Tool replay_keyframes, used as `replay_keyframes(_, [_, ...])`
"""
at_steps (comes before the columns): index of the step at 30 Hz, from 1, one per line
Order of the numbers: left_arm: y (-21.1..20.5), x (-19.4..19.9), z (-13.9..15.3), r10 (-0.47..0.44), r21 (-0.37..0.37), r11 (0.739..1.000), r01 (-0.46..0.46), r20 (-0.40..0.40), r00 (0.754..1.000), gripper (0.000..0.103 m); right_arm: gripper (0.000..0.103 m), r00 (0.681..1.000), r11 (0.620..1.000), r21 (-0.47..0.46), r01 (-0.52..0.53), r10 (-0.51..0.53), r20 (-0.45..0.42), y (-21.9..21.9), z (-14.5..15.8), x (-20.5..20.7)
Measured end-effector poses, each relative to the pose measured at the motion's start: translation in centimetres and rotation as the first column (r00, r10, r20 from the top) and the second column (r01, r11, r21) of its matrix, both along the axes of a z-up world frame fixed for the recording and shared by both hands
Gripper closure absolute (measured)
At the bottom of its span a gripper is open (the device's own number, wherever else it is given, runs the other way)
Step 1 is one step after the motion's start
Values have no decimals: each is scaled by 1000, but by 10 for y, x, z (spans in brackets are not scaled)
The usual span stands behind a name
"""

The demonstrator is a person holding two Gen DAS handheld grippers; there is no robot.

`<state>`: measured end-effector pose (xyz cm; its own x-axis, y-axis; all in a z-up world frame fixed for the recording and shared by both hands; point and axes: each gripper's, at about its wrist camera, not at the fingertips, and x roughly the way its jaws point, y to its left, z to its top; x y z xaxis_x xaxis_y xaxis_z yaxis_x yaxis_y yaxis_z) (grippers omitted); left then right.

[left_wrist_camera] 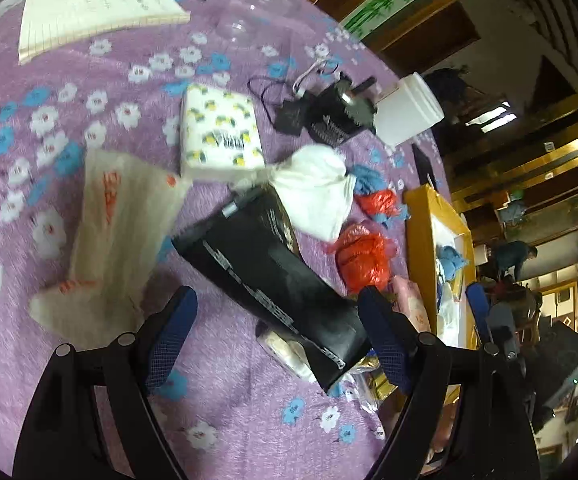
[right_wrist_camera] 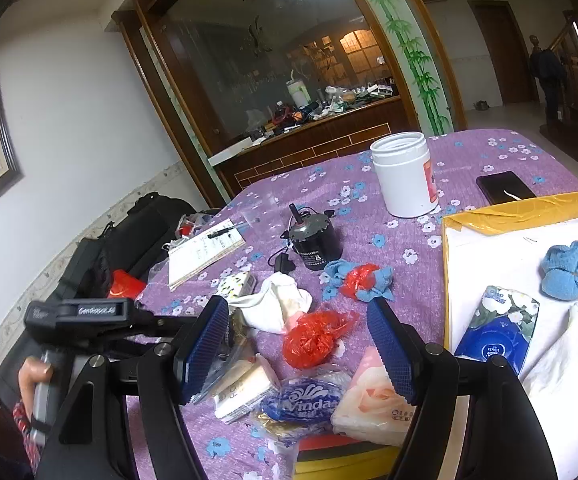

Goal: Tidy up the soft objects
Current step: 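Grasp the blue Vinda bag with the right gripper while the left holds the black packet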

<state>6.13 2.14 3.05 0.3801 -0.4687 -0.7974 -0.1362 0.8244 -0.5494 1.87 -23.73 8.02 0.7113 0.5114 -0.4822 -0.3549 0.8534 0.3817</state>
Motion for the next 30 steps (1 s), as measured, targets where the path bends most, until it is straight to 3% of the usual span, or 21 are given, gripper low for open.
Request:
replay_keyframes(5, [-19,3,-7,36,51,998,-36,-16,999,21,29,1000,1000,-6,18,-18,18,-3,3,-2])
replay_keyframes(8, [-29,18,-10,9,147,989,-12,25,1000,21,29,1000,1000,-2,13,-13,13,-3,2,-2])
replay_keyframes(12, [-27,26,-14,-38,186,982,20,92,995,63,29,1000,1000,-10,-1,1,7,0,2,-1])
replay_keyframes(14, [-27,23,-6,-72,180,983,46,141,987,68,29,1000,999,-23,-26,26,-8,6,-1,-1])
replay_keyframes(21, [-31,7,25,-82,282,959,-14,327,942,68,29,984,967,-202,-158,138,-108,47,-23,1])
replay_keyframes(30, [-28,9,24,-76,266,964,-15,327,942,68,29,962,897,-374,-235,161,-219,70,-54,2])
